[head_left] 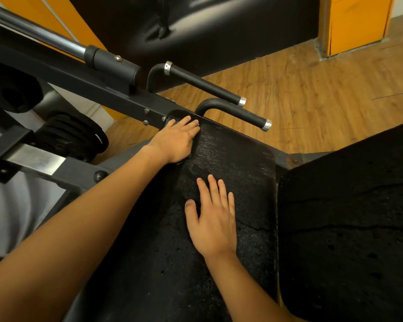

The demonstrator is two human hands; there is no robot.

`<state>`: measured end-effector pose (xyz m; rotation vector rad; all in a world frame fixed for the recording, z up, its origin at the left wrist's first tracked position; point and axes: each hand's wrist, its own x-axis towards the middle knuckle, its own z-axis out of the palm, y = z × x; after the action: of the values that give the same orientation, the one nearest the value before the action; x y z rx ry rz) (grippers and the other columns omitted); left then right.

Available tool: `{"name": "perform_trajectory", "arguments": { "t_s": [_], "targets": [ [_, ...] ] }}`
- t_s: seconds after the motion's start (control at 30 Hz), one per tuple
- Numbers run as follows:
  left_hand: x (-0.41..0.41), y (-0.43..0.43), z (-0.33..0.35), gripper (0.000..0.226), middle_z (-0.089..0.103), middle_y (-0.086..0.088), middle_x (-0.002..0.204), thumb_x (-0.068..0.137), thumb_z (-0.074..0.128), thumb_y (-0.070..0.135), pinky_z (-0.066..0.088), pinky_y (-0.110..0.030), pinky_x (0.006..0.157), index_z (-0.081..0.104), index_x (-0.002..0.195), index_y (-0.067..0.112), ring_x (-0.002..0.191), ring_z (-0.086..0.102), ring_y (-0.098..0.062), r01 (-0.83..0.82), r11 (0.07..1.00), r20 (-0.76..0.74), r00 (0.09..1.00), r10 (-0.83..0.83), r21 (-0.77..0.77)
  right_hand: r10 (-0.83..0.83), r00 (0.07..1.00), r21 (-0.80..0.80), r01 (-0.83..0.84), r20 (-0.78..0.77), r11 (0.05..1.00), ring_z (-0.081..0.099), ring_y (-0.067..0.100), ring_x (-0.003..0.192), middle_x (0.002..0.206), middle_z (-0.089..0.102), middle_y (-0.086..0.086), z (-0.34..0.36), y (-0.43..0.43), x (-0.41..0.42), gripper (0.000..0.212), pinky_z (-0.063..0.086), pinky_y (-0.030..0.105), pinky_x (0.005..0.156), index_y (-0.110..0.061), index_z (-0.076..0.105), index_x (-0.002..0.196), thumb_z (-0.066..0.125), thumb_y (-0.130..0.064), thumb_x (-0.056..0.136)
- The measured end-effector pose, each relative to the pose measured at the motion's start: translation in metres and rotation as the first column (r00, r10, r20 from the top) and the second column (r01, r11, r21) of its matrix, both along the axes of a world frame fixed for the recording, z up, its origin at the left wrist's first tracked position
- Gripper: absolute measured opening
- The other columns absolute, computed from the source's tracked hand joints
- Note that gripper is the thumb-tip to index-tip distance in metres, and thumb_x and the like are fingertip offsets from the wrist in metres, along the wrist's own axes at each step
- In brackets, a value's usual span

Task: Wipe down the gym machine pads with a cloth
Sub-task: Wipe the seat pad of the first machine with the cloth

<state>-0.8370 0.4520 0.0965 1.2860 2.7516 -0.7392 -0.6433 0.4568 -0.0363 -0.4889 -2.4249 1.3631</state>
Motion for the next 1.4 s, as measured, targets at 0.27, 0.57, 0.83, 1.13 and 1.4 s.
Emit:
{"name": "perform_trajectory", "arguments": {
  "t_s": [0.27,0.57,0.83,1.13,1.4],
  "targets": [
    [0.02,-0.025,0.002,0.055,0.014,-0.003,0.17,0.108,0.035,0.023,0.006,-0.049,0.125,0.023,0.161,0.014,0.157,0.003,-0.023,0.001,0.999,0.015,1.0,-0.002,0.035,0.008,1.0,0.012,-0.009,0.023,1.0,-0.017,0.008,0.155,0.171,-0.003,-0.011,0.001,0.0,0.0,0.059,-0.011,0.039,0.127,-0.036,0.014,0.162,0.025,-0.052,0.106],
    [0.002,-0.003,0.0,0.057,0.01,-0.004,0.17,0.107,0.035,0.023,0.005,-0.049,0.126,0.019,0.162,0.015,0.157,0.001,-0.023,0.009,0.999,0.016,1.0,-0.008,-0.039,0.002,1.0,0.012,-0.002,0.017,1.0,-0.015,0.008,0.156,0.171,0.0,-0.011,-0.001,0.0,-0.001,0.059,-0.01,0.038,0.127,-0.036,0.016,0.162,0.027,-0.052,0.106],
    [0.026,-0.024,-0.001,0.057,0.008,-0.005,0.171,0.108,0.035,0.026,0.006,-0.049,0.125,0.02,0.162,0.014,0.157,-0.001,-0.024,0.052,0.998,-0.011,0.999,-0.052,-0.037,0.01,1.0,0.011,-0.011,0.025,1.0,-0.015,0.008,0.156,0.171,0.0,-0.011,0.0,0.001,0.001,0.059,-0.01,0.039,0.127,-0.036,0.015,0.162,0.026,-0.052,0.106],
    [0.051,-0.057,0.003,0.058,0.005,-0.001,0.171,0.107,0.034,0.025,0.003,-0.046,0.125,0.018,0.162,0.017,0.157,-0.004,-0.021,0.036,0.999,0.022,0.999,-0.035,-0.024,0.006,1.0,0.017,-0.006,0.024,1.0,-0.013,0.009,0.156,0.172,0.001,-0.01,0.0,0.0,0.0,0.059,-0.007,0.041,0.128,-0.035,0.016,0.162,0.027,-0.052,0.106],
    [0.032,-0.025,-0.001,0.057,0.011,-0.003,0.17,0.107,0.035,0.024,0.004,-0.047,0.125,0.02,0.162,0.016,0.157,0.001,-0.022,0.003,1.0,0.016,1.0,-0.003,0.004,0.006,1.0,0.017,-0.006,0.02,1.0,-0.013,0.009,0.156,0.172,0.001,-0.011,-0.001,0.0,0.0,0.059,-0.009,0.039,0.128,-0.036,0.017,0.162,0.028,-0.051,0.106]
  ]
}}
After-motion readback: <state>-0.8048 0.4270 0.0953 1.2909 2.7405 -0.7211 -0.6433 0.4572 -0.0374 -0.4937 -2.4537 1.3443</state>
